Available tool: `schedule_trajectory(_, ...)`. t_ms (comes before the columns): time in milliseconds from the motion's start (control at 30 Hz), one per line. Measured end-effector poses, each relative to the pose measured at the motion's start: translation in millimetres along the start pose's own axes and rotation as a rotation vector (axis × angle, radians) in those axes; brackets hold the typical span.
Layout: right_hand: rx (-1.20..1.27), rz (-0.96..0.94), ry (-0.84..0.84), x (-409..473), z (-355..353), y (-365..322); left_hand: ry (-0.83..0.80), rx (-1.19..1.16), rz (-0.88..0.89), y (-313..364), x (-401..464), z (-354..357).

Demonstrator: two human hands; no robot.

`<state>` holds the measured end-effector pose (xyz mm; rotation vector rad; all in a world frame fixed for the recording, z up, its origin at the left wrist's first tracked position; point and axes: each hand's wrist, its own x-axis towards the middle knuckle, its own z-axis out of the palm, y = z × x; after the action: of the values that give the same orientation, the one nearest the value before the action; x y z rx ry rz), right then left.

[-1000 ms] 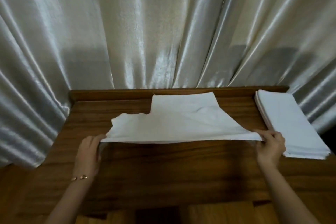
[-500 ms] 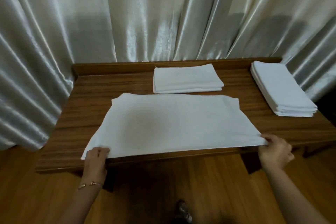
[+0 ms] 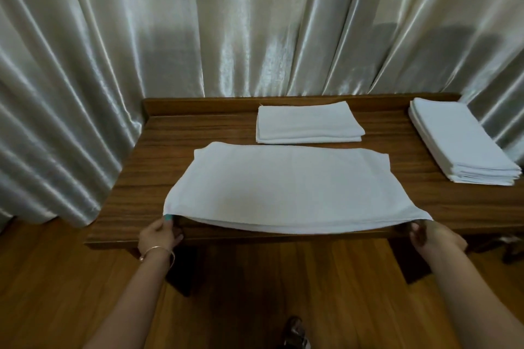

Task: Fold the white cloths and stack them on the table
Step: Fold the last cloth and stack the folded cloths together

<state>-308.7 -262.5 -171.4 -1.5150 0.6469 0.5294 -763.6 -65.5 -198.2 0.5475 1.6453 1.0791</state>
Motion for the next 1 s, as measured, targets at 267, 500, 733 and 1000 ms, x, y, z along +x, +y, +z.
schedule_trajectory(267, 0.194, 0.01, -0.061, -8, -5, -1, 0.222, -0.197, 0.085, 8, -4, 16)
schedule_trajectory(500, 0.247, -0.05, -0.07, -22, 8, -8, 0.188, -0.078, 0.229, 25, -24, 57)
schedule_trajectory(733, -0.103, -0.273, -0.123, -32, 37, -6, 0.053, -0.058, 0.351, 32, -35, 92)
schedule_trajectory(1000, -0.269, -0.703, -0.557, -116, 113, 42, -0.305, -0.008, 0.4, 17, -107, 178)
